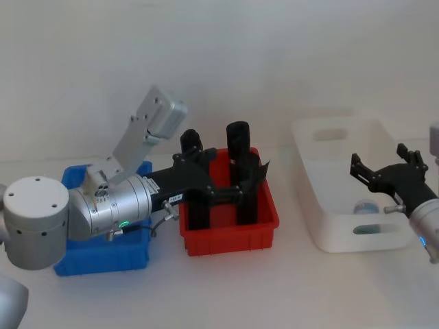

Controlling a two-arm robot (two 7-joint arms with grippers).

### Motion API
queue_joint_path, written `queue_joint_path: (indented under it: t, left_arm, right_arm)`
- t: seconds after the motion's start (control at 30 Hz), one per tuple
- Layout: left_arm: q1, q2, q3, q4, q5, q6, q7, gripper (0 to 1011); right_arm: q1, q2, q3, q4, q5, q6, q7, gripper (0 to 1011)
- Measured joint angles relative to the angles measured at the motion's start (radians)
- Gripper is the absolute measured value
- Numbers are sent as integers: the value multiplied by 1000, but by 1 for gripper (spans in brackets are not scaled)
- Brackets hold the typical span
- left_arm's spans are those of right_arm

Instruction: Pick the cotton swabs from the blue box and place them into the white box.

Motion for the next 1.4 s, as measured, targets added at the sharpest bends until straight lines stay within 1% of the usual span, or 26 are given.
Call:
queue_joint_path:
  t: [0.03, 0.07, 0.2, 0.23, 0.33, 0.43, 0.47, 0.5, 0.57, 0.63, 0.77, 0.8, 0.87, 0.93, 1.17, 1.4]
  left_arm:
    - [8, 1, 2, -3, 1, -12, 21, 1003]
    - [8, 1, 2, -3, 1, -12, 21, 1003]
    - [34, 2, 10, -11, 3, -46, 80, 1003]
    - [38, 2, 11, -12, 4, -52, 91, 1003]
    - [56, 4, 17, -18, 5, -75, 132, 1003]
    - [76, 5, 23, -25, 7, -103, 181, 1003]
    - [76, 5, 23, -25, 7, -103, 181, 1003]
    - [85, 5, 26, -27, 8, -114, 201, 1002]
    - [93, 6, 29, -30, 9, -126, 222, 1003]
    - [105, 7, 32, -34, 10, -142, 250, 1003]
    - [126, 8, 39, -41, 12, -171, 302, 1003]
    - [135, 9, 41, -44, 13, -183, 322, 1003]
    - [143, 9, 44, -46, 13, -192, 339, 1003]
    - [156, 10, 47, -51, 15, -210, 370, 1003]
    - [193, 12, 59, -63, 18, -261, 460, 1003]
    - [235, 15, 72, -77, 22, -318, 560, 1003]
  right_arm:
    - [-8, 1, -1, -9, 1, -1, 1, 1002]
    - [-15, 3, -2, -18, 3, -1, 3, 1002]
    - [-59, 10, -8, -70, 10, -5, 10, 1002]
    - [-59, 10, -8, -70, 10, -5, 10, 1002]
    - [-95, 16, -12, -113, 16, -8, 15, 1002]
    - [-117, 20, -15, -140, 20, -10, 19, 1002]
    - [-131, 22, -17, -156, 22, -11, 21, 1002]
    - [-138, 23, -18, -164, 24, -11, 22, 1002]
    - [-153, 25, -19, -181, 27, -13, 24, 1002]
    - [-183, 30, -23, -218, 32, -15, 29, 1002]
    - [-211, 35, -27, -250, 36, -17, 33, 1002]
    - [-225, 38, -29, -268, 38, -18, 35, 1002]
    - [-239, 40, -31, -284, 41, -19, 37, 1002]
    - [-261, 44, -34, -310, 44, -21, 41, 1002]
    - [-285, 47, -37, -338, 49, -23, 44, 1002]
    - [-287, 47, -37, -340, 49, -23, 45, 1002]
